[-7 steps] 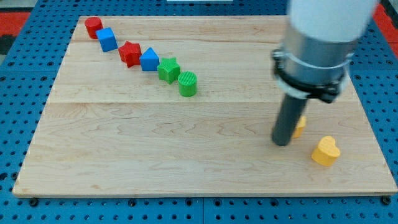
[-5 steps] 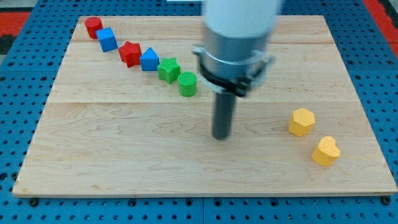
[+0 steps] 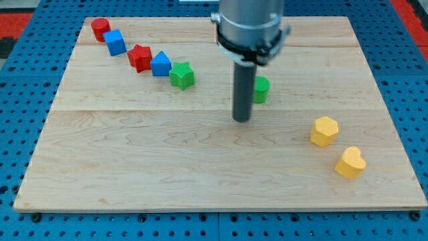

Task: Move the green circle diagonally to the yellow hexagon

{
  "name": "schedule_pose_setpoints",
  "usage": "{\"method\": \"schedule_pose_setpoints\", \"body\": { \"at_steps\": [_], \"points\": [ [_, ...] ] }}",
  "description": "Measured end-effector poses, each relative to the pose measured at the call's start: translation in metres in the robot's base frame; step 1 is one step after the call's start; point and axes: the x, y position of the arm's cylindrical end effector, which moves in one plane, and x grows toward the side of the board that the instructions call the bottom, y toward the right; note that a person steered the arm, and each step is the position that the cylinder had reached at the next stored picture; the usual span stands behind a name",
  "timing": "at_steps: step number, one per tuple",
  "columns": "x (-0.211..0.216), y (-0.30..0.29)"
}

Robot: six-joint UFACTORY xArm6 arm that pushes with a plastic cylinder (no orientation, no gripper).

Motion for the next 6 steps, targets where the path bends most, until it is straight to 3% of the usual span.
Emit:
{"method": "schedule_pose_setpoints", "body": {
  "at_steps": [1, 2, 3, 4, 6],
  "points": [
    [-0.07, 0.074],
    [-0.121, 0.024],
    [-0.089, -0.033],
    [-0.063, -0.026],
    [-0.121, -0.019]
  ]
}}
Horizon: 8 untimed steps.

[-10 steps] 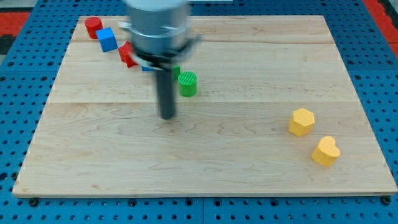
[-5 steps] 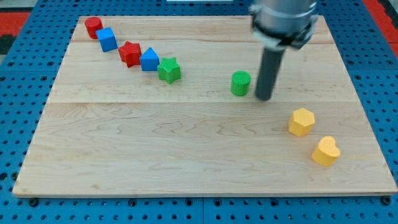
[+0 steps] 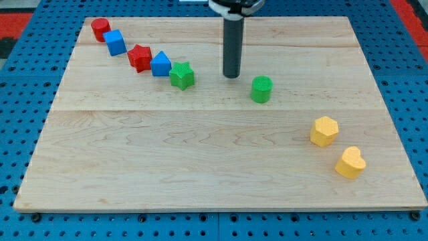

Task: Move the green circle diagonally to the yellow hexagon

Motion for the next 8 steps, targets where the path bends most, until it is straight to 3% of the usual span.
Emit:
{"method": "schedule_pose_setpoints", "body": {
  "at_steps": [1, 2, 4, 6, 7, 8],
  "points": [
    [0.043, 0.069],
    [0.046, 0.068],
    [0.102, 0.132],
    [0.102, 0.054],
    [0.095, 0.072],
    [0.06, 0.052]
  ]
}}
